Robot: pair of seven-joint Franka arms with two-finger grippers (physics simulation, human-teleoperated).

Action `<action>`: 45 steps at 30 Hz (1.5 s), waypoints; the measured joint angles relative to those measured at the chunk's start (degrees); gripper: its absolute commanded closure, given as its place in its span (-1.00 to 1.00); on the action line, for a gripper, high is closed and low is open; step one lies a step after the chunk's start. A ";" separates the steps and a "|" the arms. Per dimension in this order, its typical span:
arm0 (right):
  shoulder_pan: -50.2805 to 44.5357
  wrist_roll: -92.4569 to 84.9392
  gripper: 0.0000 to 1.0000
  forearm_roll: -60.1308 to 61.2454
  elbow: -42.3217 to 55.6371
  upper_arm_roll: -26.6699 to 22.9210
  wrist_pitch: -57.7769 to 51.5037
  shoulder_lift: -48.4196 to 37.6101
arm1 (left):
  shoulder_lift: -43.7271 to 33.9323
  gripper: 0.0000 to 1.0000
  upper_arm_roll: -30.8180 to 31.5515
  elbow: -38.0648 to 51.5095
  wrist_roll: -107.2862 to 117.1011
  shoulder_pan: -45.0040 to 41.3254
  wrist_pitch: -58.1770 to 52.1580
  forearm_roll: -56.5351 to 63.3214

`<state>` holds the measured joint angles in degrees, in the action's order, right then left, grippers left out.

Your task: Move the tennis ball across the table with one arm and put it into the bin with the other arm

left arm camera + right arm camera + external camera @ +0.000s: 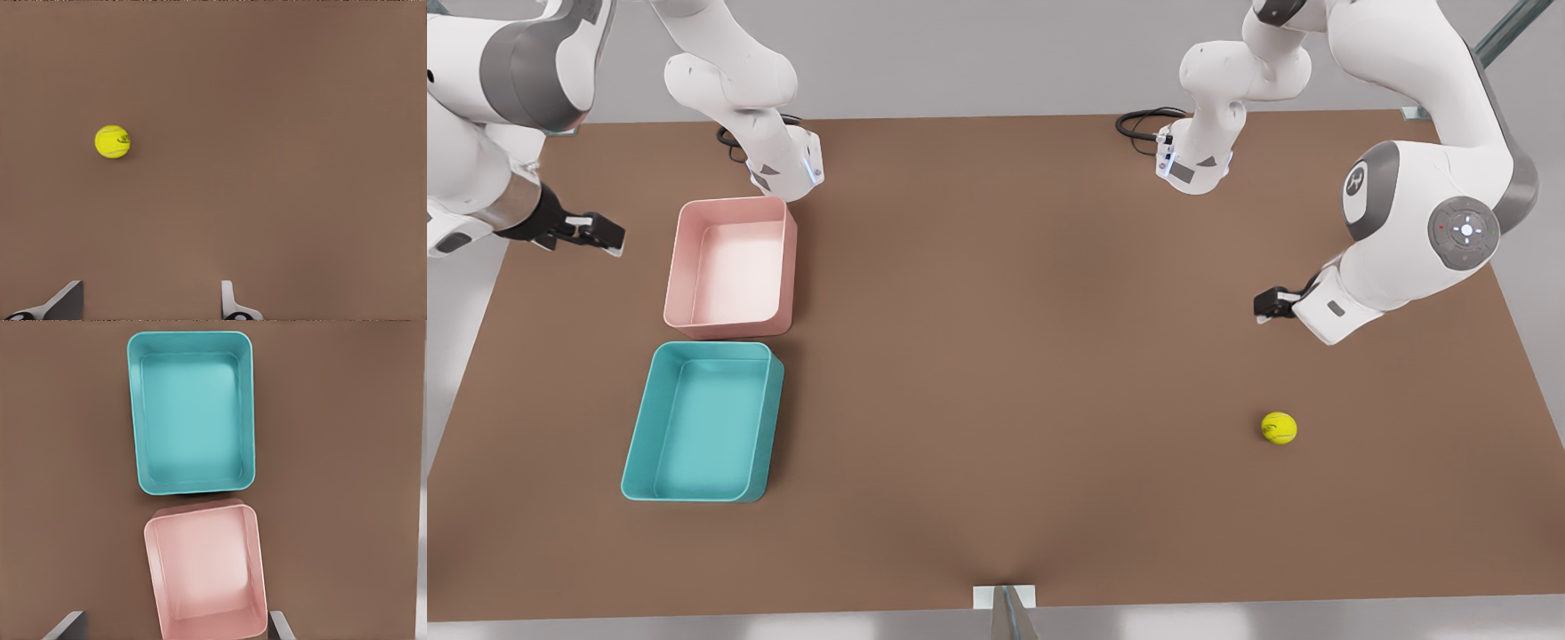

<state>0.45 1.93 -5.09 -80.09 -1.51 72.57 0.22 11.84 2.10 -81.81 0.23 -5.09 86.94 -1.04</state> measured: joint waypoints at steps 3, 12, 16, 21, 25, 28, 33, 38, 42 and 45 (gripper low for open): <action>0.36 0.01 -1.00 -0.07 0.00 0.03 0.47 0.01 | 0.07 -1.00 -0.51 -0.13 -0.29 -0.22 0.35 -0.07; 1.53 0.05 -1.00 0.18 -0.09 -0.12 0.97 2.79 | 15.86 0.57 -1.96 -0.17 -12.80 5.67 15.00 3.45; 2.37 0.08 -1.00 0.60 -0.30 -0.21 1.08 3.87 | 21.68 0.57 -2.02 -0.07 -29.15 9.89 22.19 3.70; 2.84 0.24 -1.00 1.46 -0.56 -0.23 1.10 3.96 | 25.55 0.57 -2.04 1.81 -51.64 13.11 27.35 3.74; 2.47 0.35 -1.00 1.87 -0.92 -0.23 1.10 3.97 | 26.27 0.57 -1.91 4.27 -65.38 12.99 29.67 3.97; 2.27 0.41 -1.00 2.00 -1.09 -0.22 1.10 3.97 | 28.65 0.57 -1.92 3.12 -73.88 13.04 32.63 5.28; 2.36 0.46 -1.00 2.12 -1.14 -0.23 1.11 4.06 | 30.31 0.57 -2.72 -2.18 -84.88 13.24 36.39 8.09; 2.66 0.38 -1.00 2.20 -0.57 -0.23 1.14 5.20 | 30.90 0.57 -3.05 -6.76 -92.90 13.06 39.42 8.96; 2.06 0.33 -1.00 1.70 0.72 0.21 0.55 6.95 | 31.16 0.57 -3.95 -7.42 -97.87 12.38 41.25 9.16; 0.62 0.35 -1.00 1.65 0.96 0.29 0.49 7.68 | 31.56 0.57 -4.50 -7.38 -100.80 11.48 42.23 9.18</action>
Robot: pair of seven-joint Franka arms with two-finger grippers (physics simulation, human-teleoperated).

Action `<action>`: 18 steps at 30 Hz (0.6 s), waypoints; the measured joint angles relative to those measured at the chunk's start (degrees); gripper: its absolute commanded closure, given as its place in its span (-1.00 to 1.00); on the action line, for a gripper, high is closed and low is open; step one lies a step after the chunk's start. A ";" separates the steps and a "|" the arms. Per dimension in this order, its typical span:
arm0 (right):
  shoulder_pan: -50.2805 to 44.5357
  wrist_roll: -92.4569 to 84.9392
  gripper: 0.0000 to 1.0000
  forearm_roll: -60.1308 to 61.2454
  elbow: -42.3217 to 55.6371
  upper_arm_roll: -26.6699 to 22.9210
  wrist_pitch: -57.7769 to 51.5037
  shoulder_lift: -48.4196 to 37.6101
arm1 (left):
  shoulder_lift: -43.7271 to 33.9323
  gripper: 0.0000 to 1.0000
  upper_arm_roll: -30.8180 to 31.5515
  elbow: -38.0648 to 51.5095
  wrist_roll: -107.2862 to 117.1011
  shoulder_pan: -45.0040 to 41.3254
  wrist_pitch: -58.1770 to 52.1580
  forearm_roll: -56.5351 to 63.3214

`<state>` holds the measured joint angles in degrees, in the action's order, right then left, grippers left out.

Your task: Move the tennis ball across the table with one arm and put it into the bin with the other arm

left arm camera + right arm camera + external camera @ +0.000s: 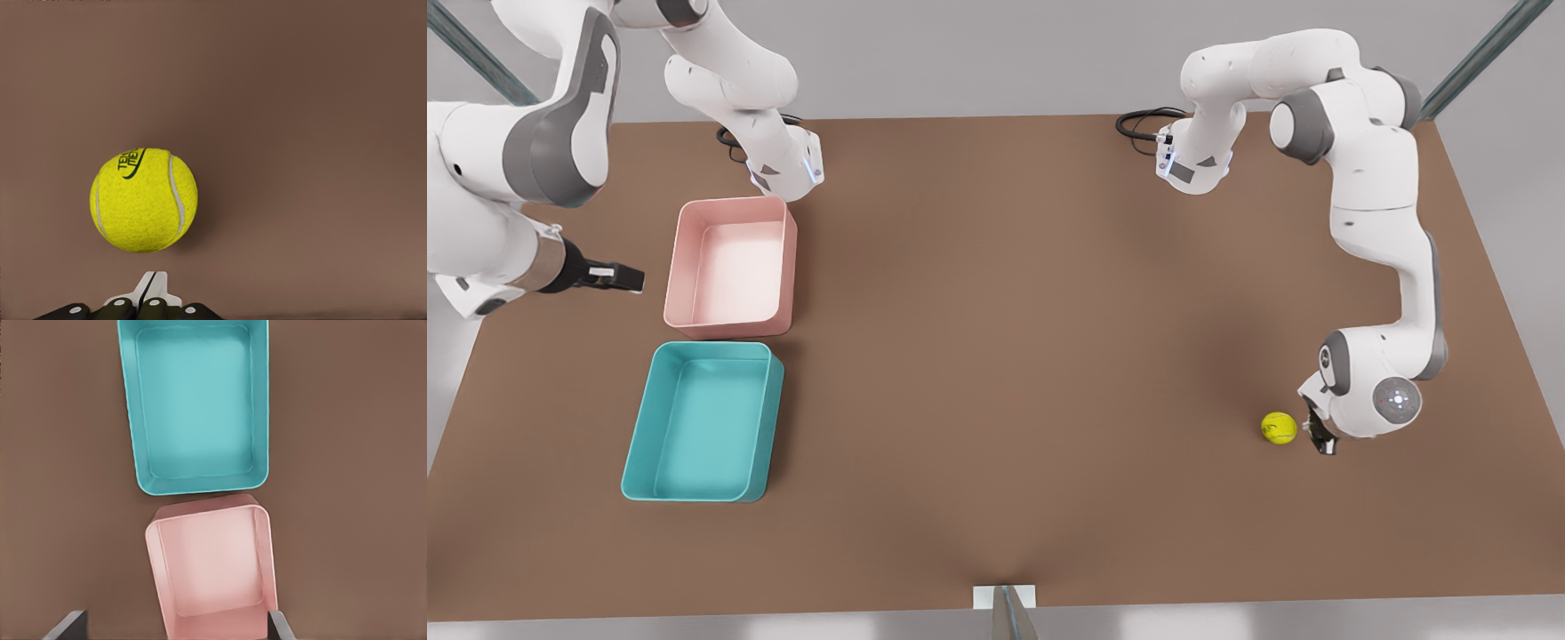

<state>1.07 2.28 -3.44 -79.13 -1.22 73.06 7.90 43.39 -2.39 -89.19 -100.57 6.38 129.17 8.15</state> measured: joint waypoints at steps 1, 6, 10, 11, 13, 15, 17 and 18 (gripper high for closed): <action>-0.11 0.00 -1.00 0.02 -0.02 0.01 -0.01 0.08 | 0.47 0.57 -0.07 -0.02 -0.69 -0.05 0.26 0.03; 0.15 -0.03 -1.00 0.47 0.04 -0.04 0.02 0.36 | 2.53 0.57 -0.23 -0.13 -3.32 0.30 1.59 0.02; 0.36 -0.10 -1.00 1.01 0.09 -0.17 0.01 0.42 | 2.71 0.57 -0.24 -0.13 -4.79 0.39 2.10 0.02; 0.45 -0.12 -1.00 1.14 0.09 -0.22 0.01 0.42 | 2.72 0.57 -0.24 -0.13 -5.05 0.41 2.18 0.02; 0.57 -0.19 -1.00 1.32 0.10 -0.26 -0.06 0.42 | 2.73 0.57 -0.24 -0.13 -5.55 0.58 2.29 0.02; 0.57 -0.29 -1.00 1.39 0.08 -0.26 -0.20 0.42 | 2.61 0.57 -0.38 -0.15 -5.96 0.65 2.27 0.02; 0.54 -0.39 -1.00 1.43 0.04 -0.27 -0.33 0.42 | 2.26 0.57 -1.06 -0.20 -6.33 0.69 2.02 0.02; 0.56 -0.48 -1.00 1.46 0.03 -0.27 -0.39 0.43 | 2.14 0.57 -1.17 -0.20 -6.49 0.60 1.85 0.00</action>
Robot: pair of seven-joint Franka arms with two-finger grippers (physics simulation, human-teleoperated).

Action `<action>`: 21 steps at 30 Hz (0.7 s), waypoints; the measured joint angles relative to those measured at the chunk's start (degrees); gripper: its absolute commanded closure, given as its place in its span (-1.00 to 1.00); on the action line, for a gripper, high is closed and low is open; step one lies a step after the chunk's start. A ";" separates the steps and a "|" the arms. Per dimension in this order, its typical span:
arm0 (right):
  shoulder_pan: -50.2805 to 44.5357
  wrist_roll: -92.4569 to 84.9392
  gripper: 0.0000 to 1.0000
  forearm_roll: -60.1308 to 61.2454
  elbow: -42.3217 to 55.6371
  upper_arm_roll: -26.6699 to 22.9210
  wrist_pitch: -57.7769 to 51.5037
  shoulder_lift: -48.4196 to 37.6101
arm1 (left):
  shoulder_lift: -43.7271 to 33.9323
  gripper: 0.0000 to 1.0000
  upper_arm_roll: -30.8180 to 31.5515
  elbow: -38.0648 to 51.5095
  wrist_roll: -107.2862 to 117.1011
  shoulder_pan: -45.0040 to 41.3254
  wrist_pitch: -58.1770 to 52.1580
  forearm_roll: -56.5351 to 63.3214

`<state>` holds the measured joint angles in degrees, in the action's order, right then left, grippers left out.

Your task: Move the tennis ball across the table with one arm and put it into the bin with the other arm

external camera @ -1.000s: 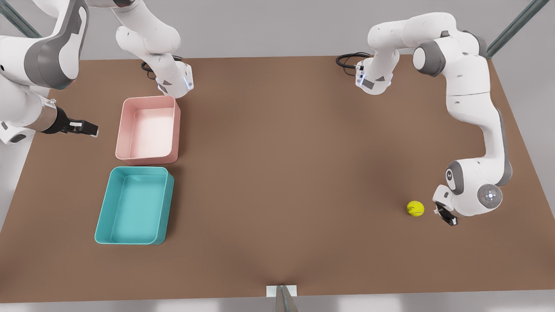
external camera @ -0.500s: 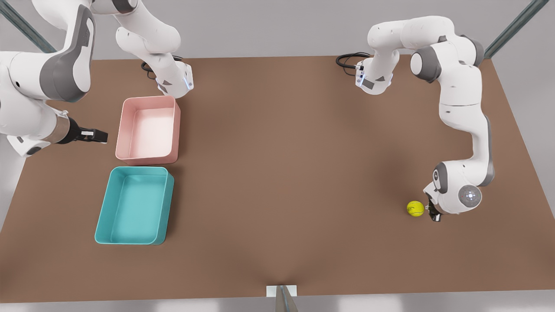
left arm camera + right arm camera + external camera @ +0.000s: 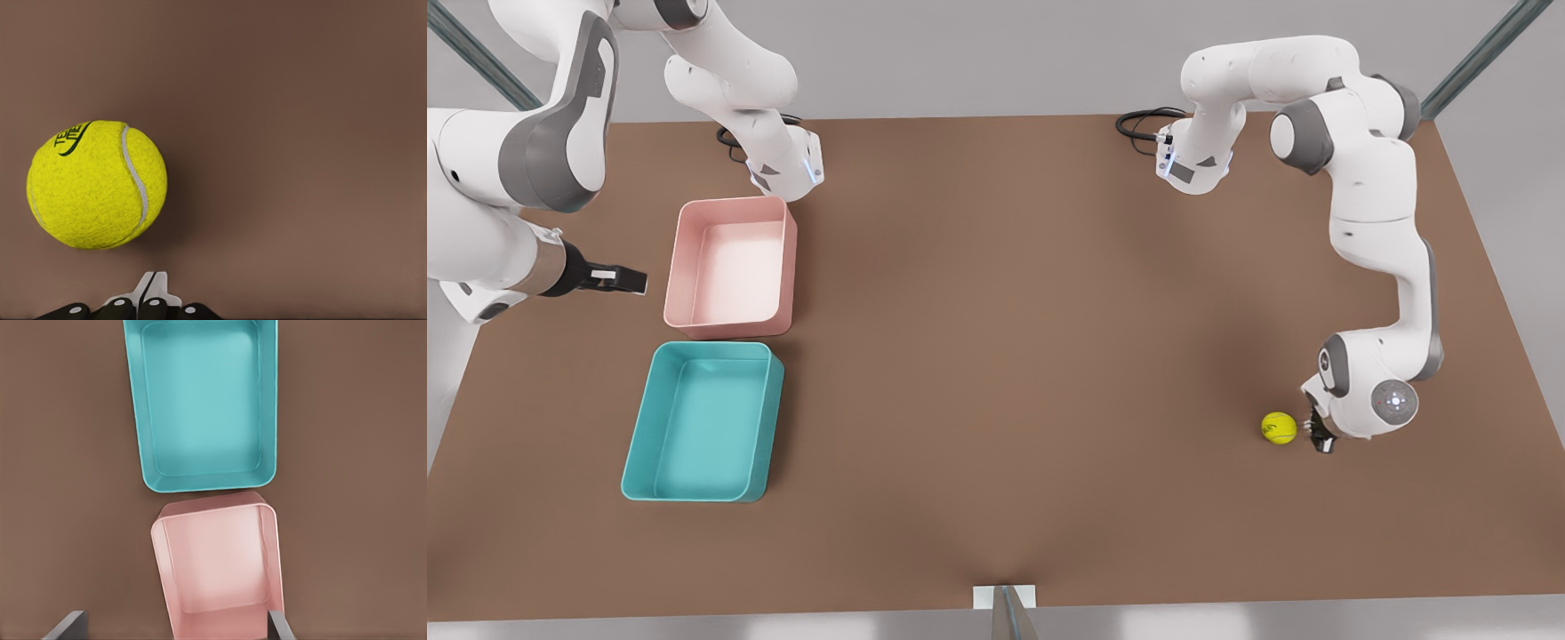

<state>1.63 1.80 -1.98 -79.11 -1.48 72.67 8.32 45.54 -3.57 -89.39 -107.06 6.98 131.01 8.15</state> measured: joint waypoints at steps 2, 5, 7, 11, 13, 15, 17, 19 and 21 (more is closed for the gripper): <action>0.01 -0.24 -1.00 0.05 -0.01 -0.08 -0.09 0.00 | -0.09 0.57 -0.09 0.03 -0.29 -0.22 -0.25 -0.06; 0.07 -0.57 -1.00 0.08 -0.02 -0.14 -0.18 0.01 | -0.12 0.57 -0.12 0.06 -0.57 -0.56 -0.49 -0.14; 0.07 -0.77 -1.00 0.09 -0.02 -0.17 -0.24 0.00 | -0.12 0.57 -0.13 0.07 -0.58 -1.62 -0.60 -0.19; 0.13 -1.17 -1.00 0.11 -0.02 -0.18 -0.30 0.08 | -3.67 0.57 1.06 1.08 3.55 -13.36 -2.89 -2.38; 0.08 -1.35 -1.00 0.11 -0.02 -0.18 -0.30 0.09 | -4.77 0.57 2.78 2.47 7.32 -15.84 -6.02 -6.22; 0.07 -1.51 -1.00 0.11 -0.02 -0.18 -0.30 0.13 | -5.04 0.57 3.21 2.84 10.74 -16.28 -8.29 -8.73; 0.06 -1.67 -1.00 0.10 -0.02 -0.18 -0.32 0.28 | -5.38 0.57 3.29 2.99 14.10 -16.45 -9.90 -10.08; 0.08 -1.91 -1.00 0.10 -0.02 -0.18 -0.33 0.42 | -7.92 0.57 2.57 3.86 17.94 -16.87 -12.38 -10.29; 0.04 -2.13 -1.00 0.07 -0.02 -0.18 -0.35 0.55 | -13.09 0.57 1.92 14.86 23.64 -17.67 -22.24 -8.49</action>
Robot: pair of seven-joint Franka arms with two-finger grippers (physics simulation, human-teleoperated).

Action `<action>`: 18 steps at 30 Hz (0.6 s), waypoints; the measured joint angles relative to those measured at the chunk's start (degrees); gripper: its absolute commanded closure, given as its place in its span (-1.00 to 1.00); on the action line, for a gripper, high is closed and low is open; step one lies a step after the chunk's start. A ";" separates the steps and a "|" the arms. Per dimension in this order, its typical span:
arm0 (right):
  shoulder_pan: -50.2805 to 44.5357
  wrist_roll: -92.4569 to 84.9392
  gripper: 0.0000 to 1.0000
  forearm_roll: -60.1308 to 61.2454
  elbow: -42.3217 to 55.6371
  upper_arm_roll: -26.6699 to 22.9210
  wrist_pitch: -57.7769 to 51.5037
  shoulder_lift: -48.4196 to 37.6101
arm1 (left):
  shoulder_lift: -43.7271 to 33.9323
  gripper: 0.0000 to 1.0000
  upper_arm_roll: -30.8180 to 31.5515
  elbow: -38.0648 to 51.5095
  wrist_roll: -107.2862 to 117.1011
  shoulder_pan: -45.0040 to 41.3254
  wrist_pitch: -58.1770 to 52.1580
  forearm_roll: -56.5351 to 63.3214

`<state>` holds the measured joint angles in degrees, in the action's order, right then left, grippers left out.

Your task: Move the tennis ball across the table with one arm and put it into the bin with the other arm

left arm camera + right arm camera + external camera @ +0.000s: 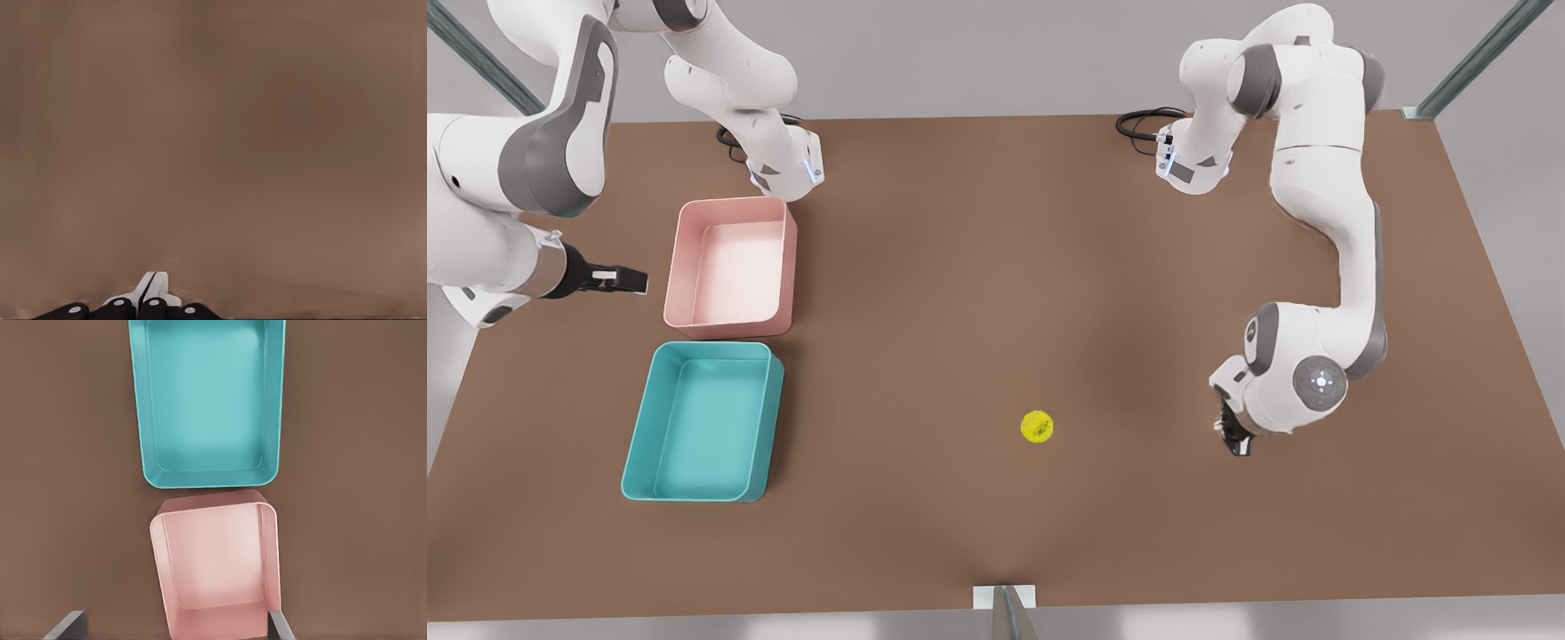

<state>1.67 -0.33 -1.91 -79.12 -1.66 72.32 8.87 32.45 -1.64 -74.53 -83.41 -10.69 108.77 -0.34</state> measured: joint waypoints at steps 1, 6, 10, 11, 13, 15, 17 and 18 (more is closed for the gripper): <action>-0.07 -0.10 -1.00 -0.05 0.00 0.04 -0.01 0.21 | -2.90 0.57 1.03 5.97 3.61 -0.19 -5.85 0.76; -5.10 -0.46 -1.00 -0.25 1.75 0.39 -0.06 6.31 | -14.46 -1.00 1.51 8.78 22.51 -0.81 -26.28 0.50; -19.54 1.31 -1.00 0.00 4.97 1.94 3.82 15.94 | -18.25 -1.00 1.16 2.26 39.64 0.49 -30.55 -3.18; -21.74 2.62 -1.00 0.59 6.15 2.09 5.64 18.14 | -17.78 -1.00 1.10 1.91 43.37 0.87 -31.32 -3.60; -25.04 5.70 -1.00 1.61 7.43 1.89 9.78 21.68 | -16.80 -1.00 1.07 1.61 50.23 1.34 -32.50 -4.19; -27.96 8.98 -1.00 2.17 6.56 1.62 14.45 23.49 | -16.49 -1.00 1.15 1.49 56.36 1.32 -33.37 -4.68; -29.57 12.17 -1.00 2.46 3.08 0.76 20.39 24.14 | -16.24 -1.00 1.18 1.31 61.55 1.36 -34.00 -5.01; -30.12 13.65 -1.00 2.63 1.26 -0.21 23.48 24.15 | -16.23 -1.00 1.21 1.27 63.91 1.36 -34.26 -5.10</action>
<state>-28.46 13.32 0.72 -77.87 -1.87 95.81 33.03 16.22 -0.43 -73.26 -19.50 -9.33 74.52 -5.44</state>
